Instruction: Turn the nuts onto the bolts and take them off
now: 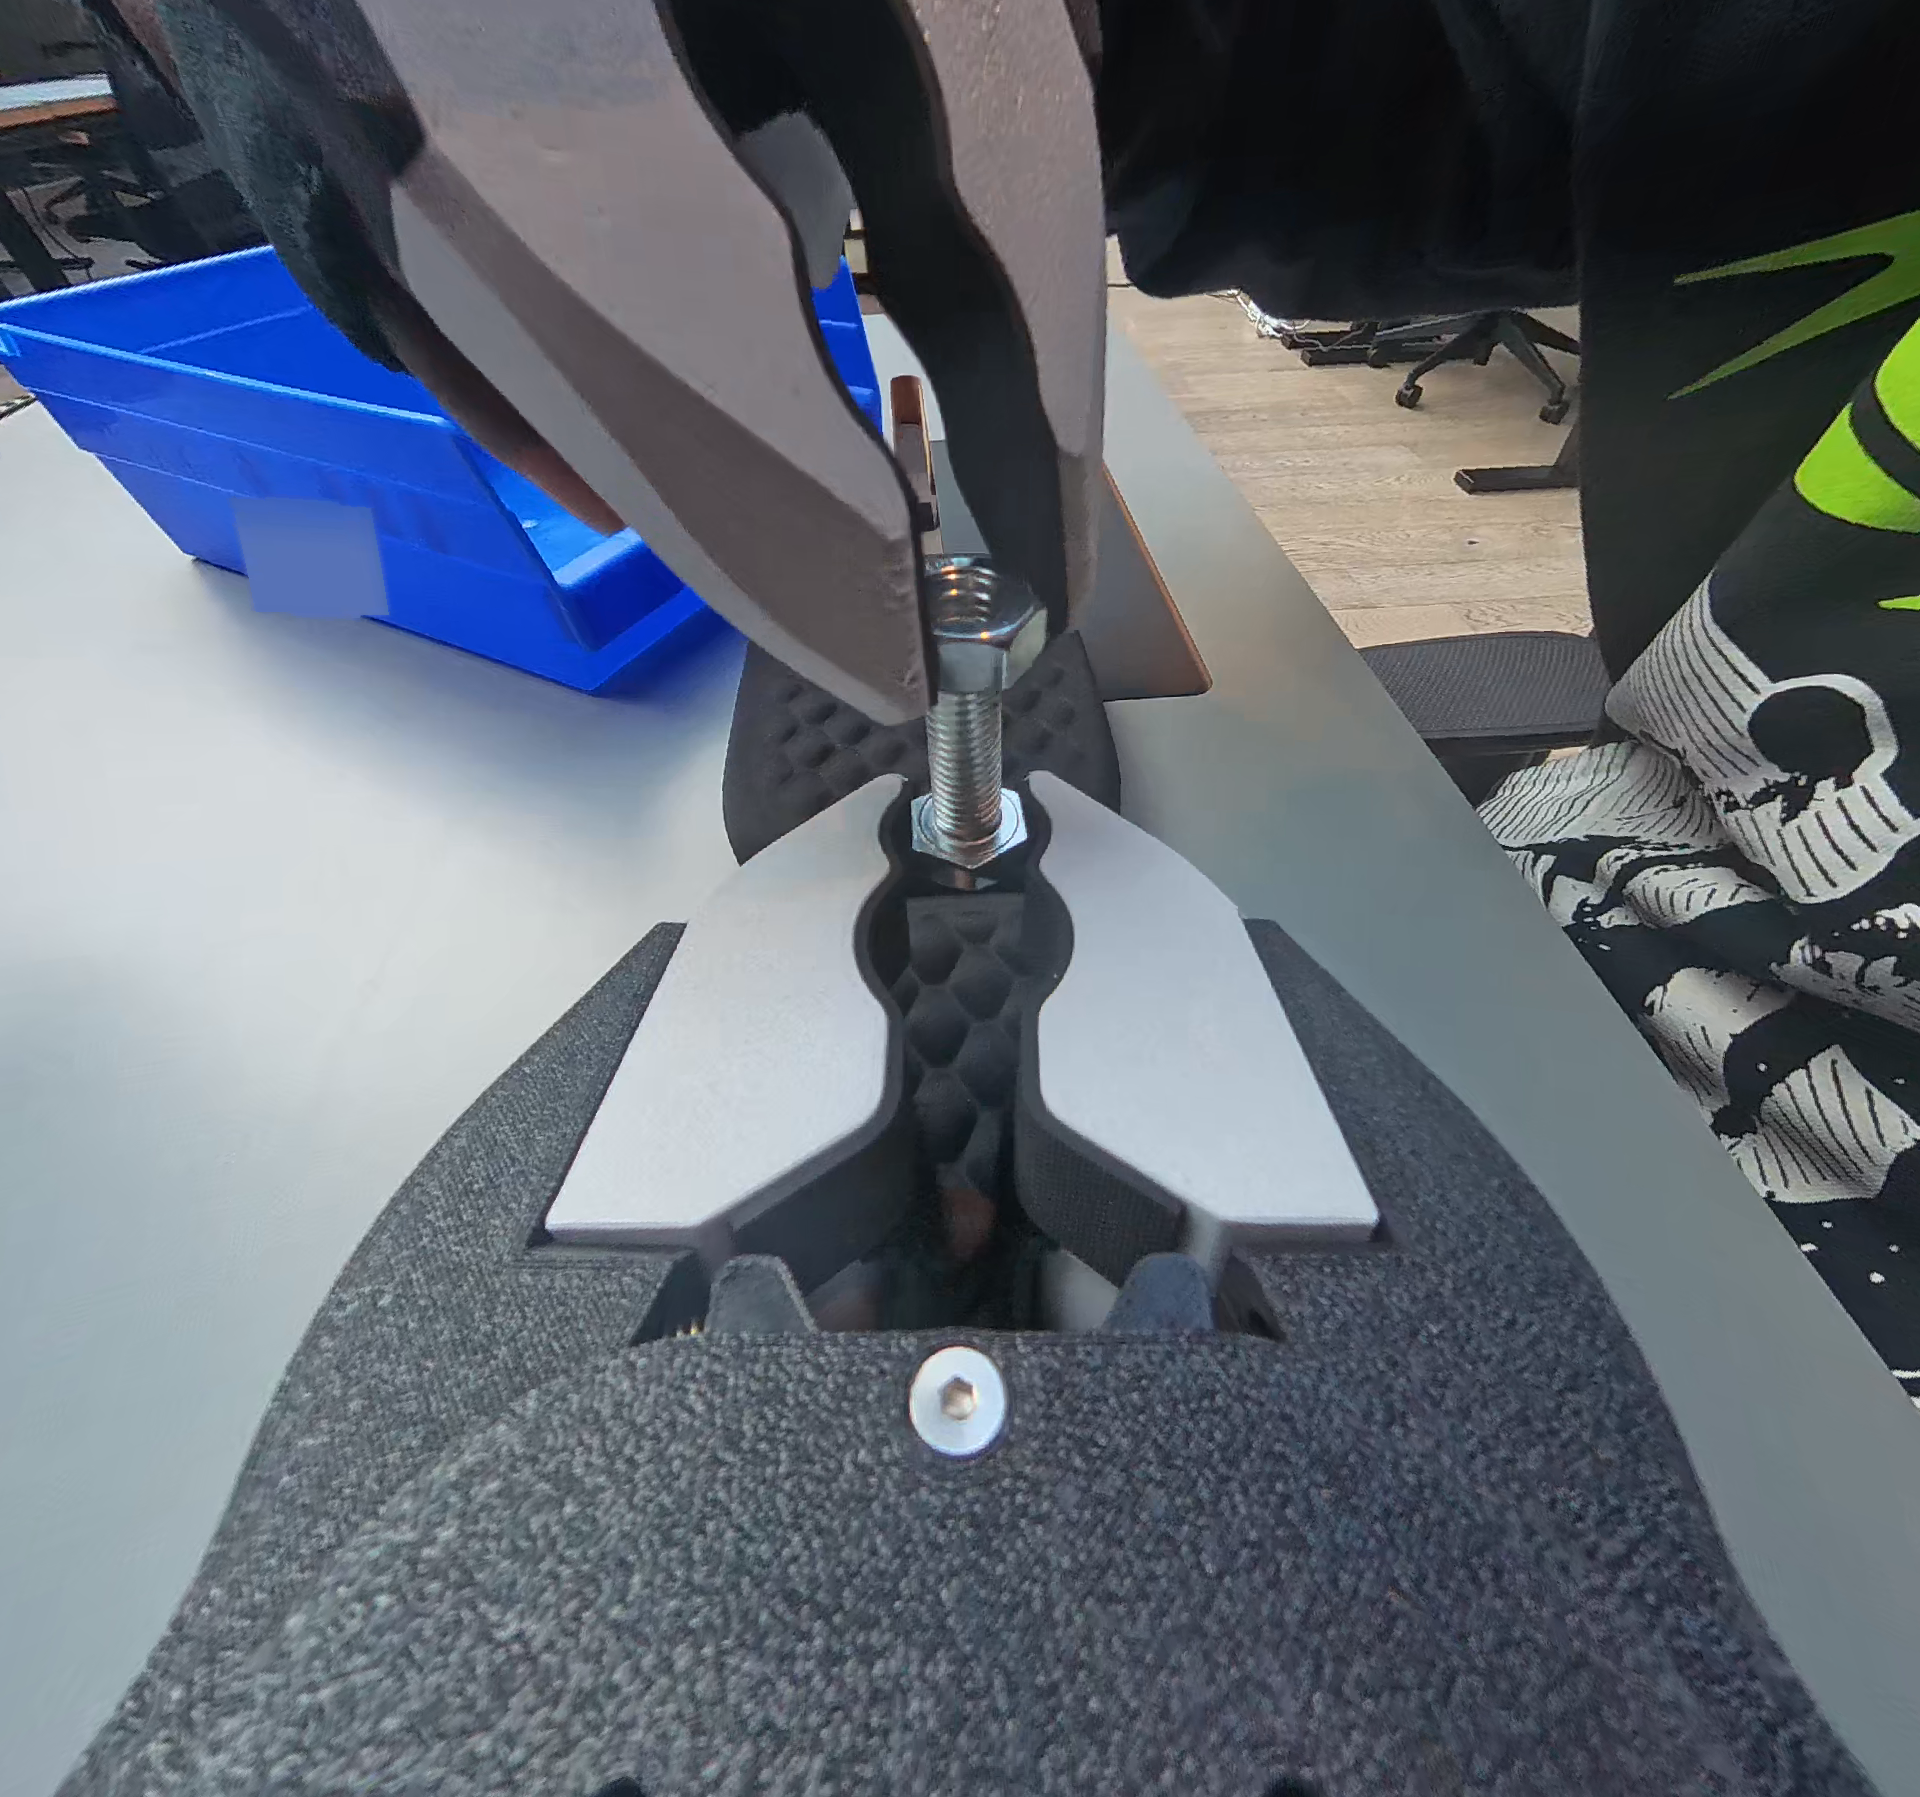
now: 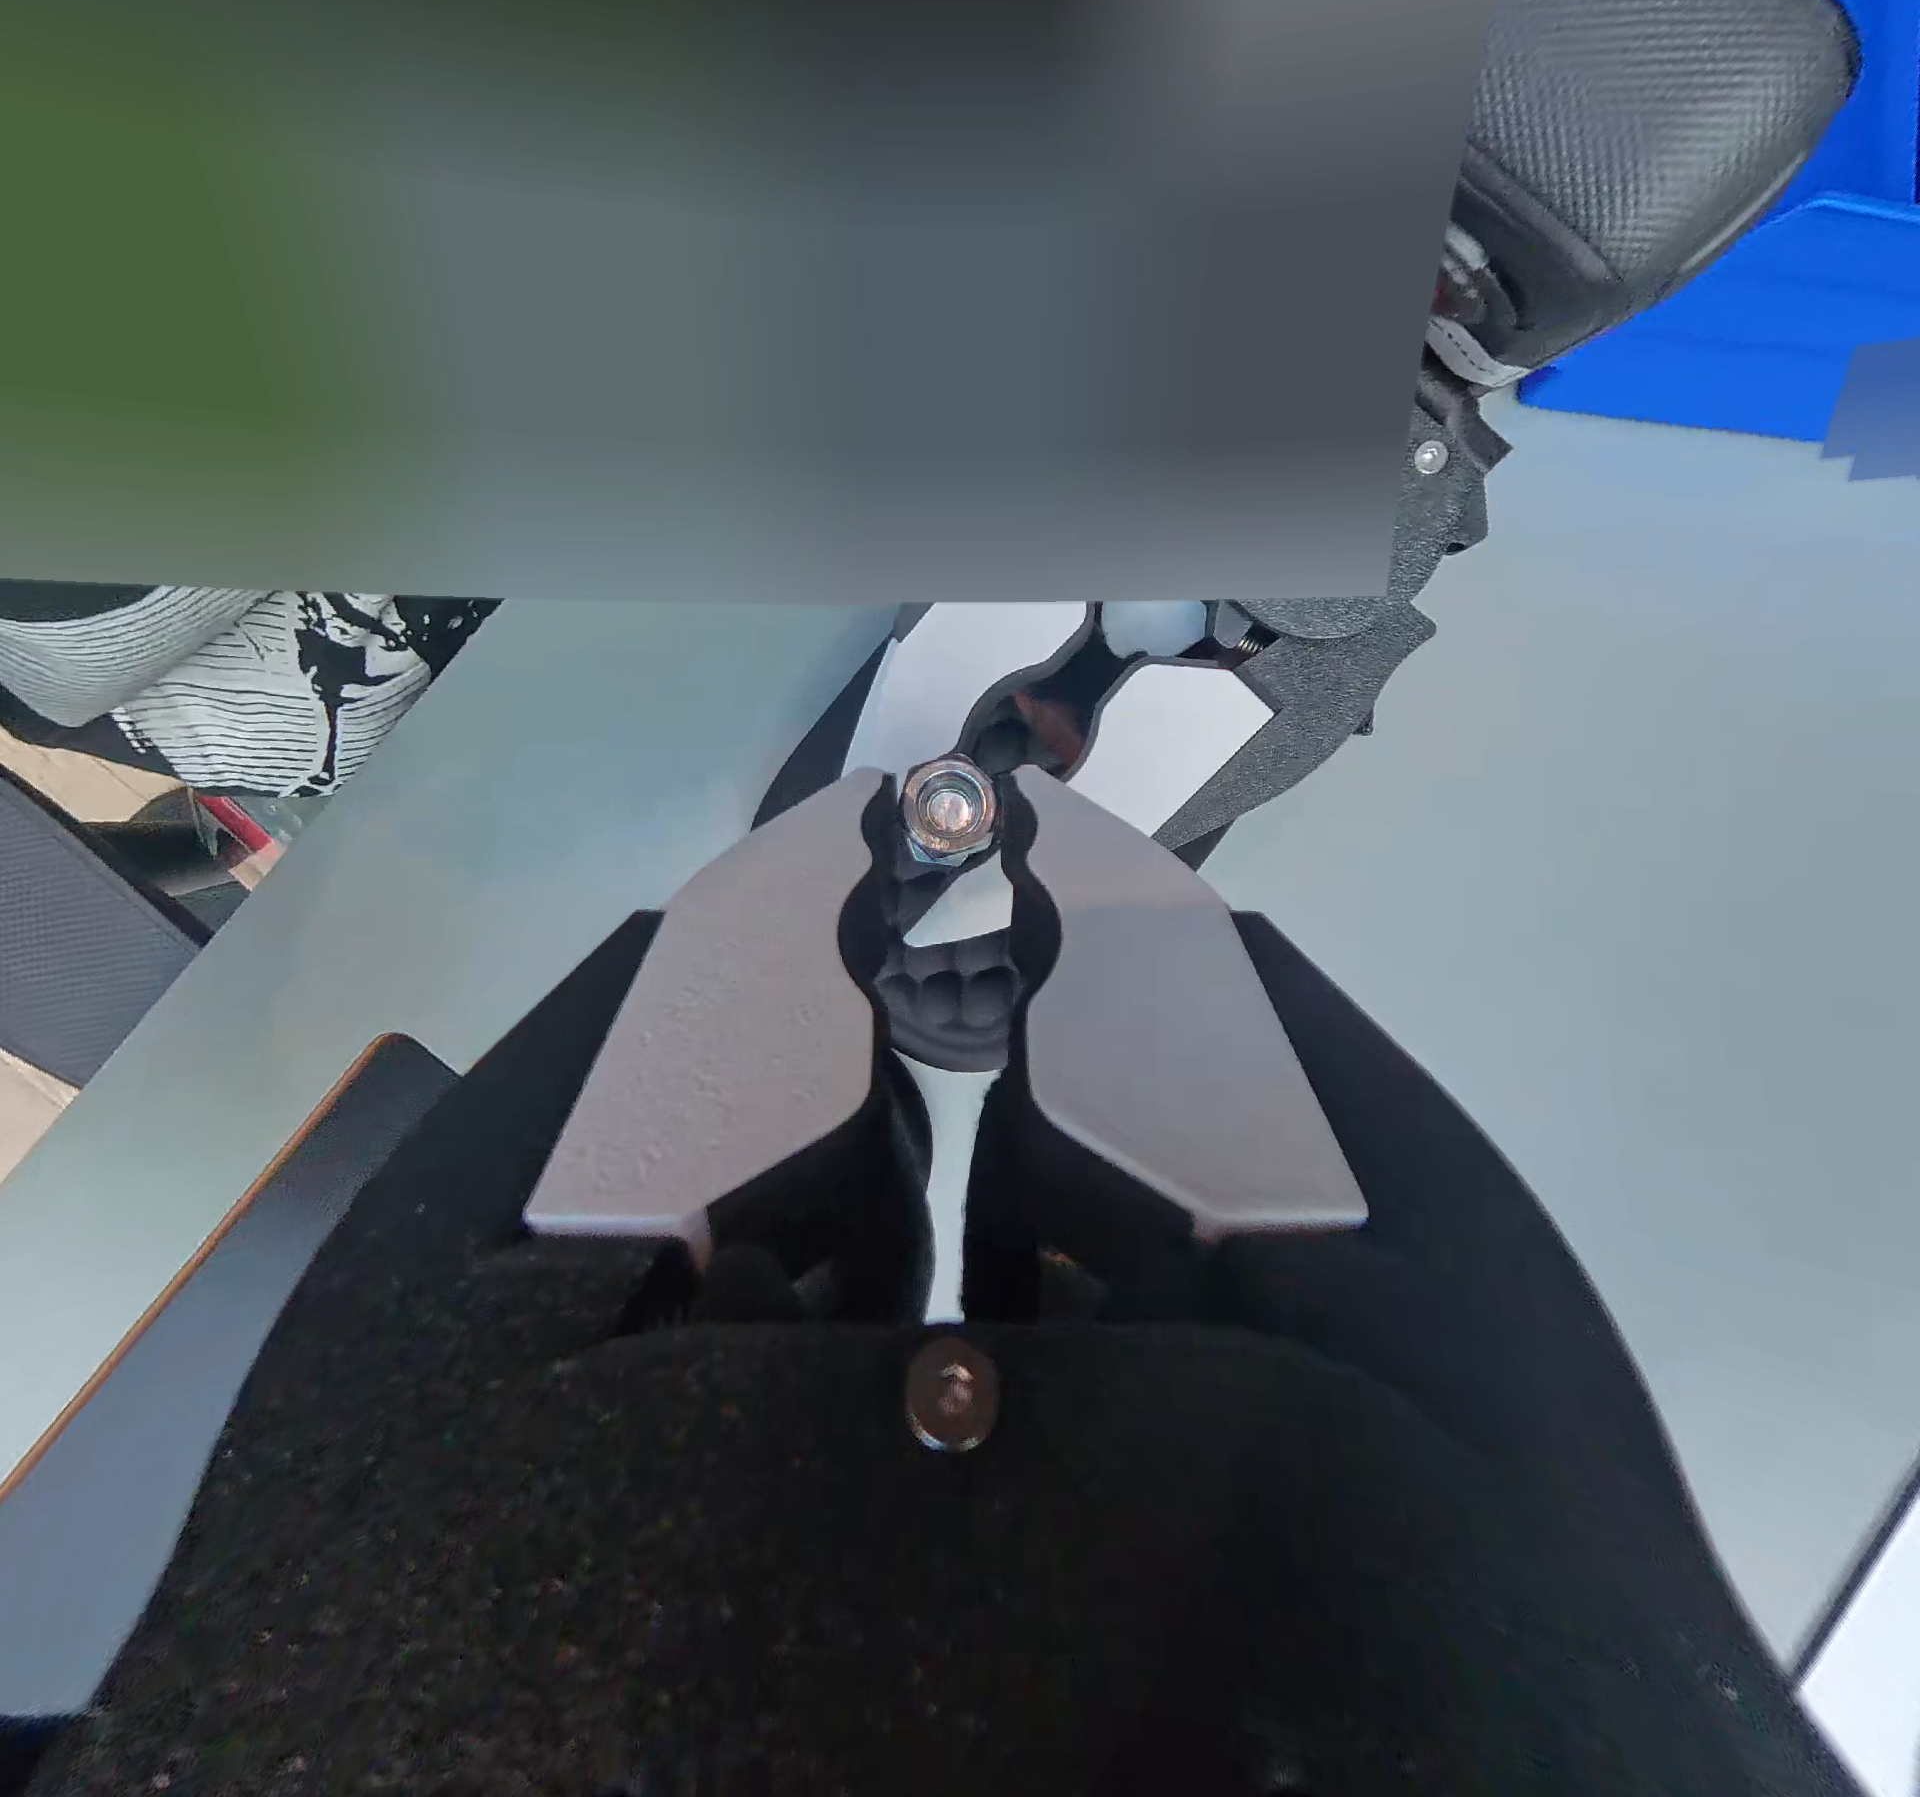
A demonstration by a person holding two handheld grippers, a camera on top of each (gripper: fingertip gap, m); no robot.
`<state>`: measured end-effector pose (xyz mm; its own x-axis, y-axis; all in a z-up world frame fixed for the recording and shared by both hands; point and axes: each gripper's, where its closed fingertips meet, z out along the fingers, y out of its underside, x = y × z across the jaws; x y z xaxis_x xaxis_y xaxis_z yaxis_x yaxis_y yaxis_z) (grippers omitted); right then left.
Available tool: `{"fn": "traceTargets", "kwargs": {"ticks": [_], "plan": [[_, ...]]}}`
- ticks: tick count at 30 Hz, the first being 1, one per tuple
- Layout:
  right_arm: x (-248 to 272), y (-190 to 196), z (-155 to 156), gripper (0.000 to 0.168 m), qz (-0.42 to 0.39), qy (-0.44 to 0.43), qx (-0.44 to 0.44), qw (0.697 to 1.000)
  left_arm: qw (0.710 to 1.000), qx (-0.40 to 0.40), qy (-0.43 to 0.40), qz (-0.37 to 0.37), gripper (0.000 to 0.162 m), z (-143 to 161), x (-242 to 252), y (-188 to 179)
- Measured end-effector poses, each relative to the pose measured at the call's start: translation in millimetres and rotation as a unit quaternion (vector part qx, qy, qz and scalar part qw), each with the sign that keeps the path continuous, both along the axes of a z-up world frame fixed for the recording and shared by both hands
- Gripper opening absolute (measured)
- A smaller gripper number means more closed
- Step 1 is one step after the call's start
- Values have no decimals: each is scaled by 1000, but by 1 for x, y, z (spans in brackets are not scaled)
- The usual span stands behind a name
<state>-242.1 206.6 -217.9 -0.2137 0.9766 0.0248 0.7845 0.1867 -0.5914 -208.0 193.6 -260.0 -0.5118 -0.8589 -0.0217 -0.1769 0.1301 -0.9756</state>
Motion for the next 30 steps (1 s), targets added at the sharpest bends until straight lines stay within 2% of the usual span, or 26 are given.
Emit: {"fn": "traceTargets", "kwargs": {"ticks": [2,6,11,15,16,18,22,25,30], "plan": [[0,2,0,18,-31,2,2,1000,1000,1,0,5,17,0,1,1],[4,10,3,17,-144,10,20,989,1000,-10,-4,28,17,2,3,8],[9,16,2,17,-313,27,12,949,999,-9,-2,53,17,2,6,13],[9,15,-1,17,-370,28,9,929,998,2,3,55,17,-1,7,12],[10,14,-1,17,-369,24,11,929,999,3,4,54,17,-2,7,12],[9,14,4,40,-341,29,29,939,999,4,3,50,17,-1,7,11],[3,5,22,37,-185,70,47,979,999,-2,-3,39,17,1,5,9],[1,0,22,33,-77,92,40,992,1000,-4,-4,29,17,2,3,7],[0,5,7,33,-22,79,-1,997,1000,-4,-5,19,17,2,2,4]]}}
